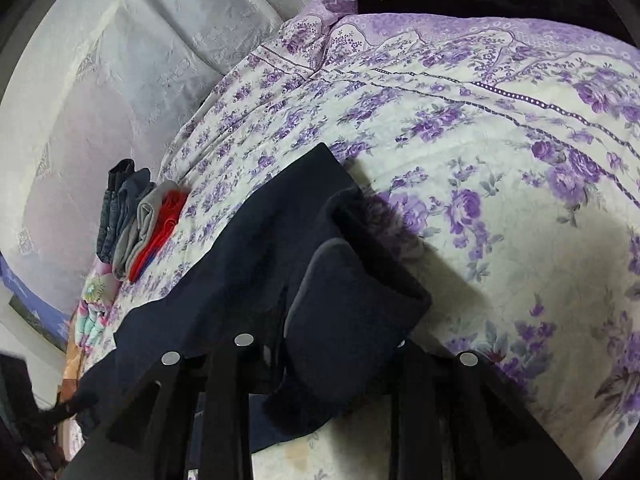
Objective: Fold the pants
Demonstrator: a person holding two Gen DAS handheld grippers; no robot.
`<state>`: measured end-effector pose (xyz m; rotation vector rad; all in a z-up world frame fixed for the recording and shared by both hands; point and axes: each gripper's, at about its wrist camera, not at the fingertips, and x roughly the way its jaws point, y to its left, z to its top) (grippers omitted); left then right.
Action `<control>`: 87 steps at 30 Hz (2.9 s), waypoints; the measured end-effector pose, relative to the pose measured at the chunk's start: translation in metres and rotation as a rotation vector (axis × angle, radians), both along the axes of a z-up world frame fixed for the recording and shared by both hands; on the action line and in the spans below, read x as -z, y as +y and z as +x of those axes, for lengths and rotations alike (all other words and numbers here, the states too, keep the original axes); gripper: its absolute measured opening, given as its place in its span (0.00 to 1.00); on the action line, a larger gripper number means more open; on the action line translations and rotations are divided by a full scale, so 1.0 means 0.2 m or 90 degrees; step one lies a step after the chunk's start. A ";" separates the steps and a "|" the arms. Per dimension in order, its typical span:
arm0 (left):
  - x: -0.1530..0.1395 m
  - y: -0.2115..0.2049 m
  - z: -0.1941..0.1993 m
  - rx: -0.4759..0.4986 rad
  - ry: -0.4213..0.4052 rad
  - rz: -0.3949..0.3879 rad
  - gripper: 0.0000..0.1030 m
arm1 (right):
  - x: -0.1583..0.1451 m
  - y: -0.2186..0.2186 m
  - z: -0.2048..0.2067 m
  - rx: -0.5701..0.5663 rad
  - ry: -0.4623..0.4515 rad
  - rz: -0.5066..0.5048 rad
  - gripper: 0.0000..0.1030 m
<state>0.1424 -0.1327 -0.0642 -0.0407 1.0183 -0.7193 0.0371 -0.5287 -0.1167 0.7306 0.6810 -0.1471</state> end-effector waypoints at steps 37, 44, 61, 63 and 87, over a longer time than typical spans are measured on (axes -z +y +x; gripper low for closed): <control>-0.07 0.63 0.02 -0.175 -0.082 0.066 0.01 | -0.66 0.50 0.11 -0.078 -0.008 -0.213 0.24; 0.14 1.43 0.11 -0.343 -0.006 0.062 0.01 | -0.77 1.22 0.28 -0.234 -0.005 -0.388 0.24; 0.22 1.49 0.10 -0.302 -0.006 -0.006 0.01 | -0.39 1.92 0.30 -0.526 0.148 -0.354 0.63; 0.22 1.49 0.10 -0.302 -0.008 -0.005 0.01 | -0.47 1.92 0.30 -0.526 0.117 -0.324 0.57; 0.21 1.56 0.10 -0.291 -0.001 -0.066 0.01 | -0.48 1.75 0.23 -0.462 0.079 -0.222 0.45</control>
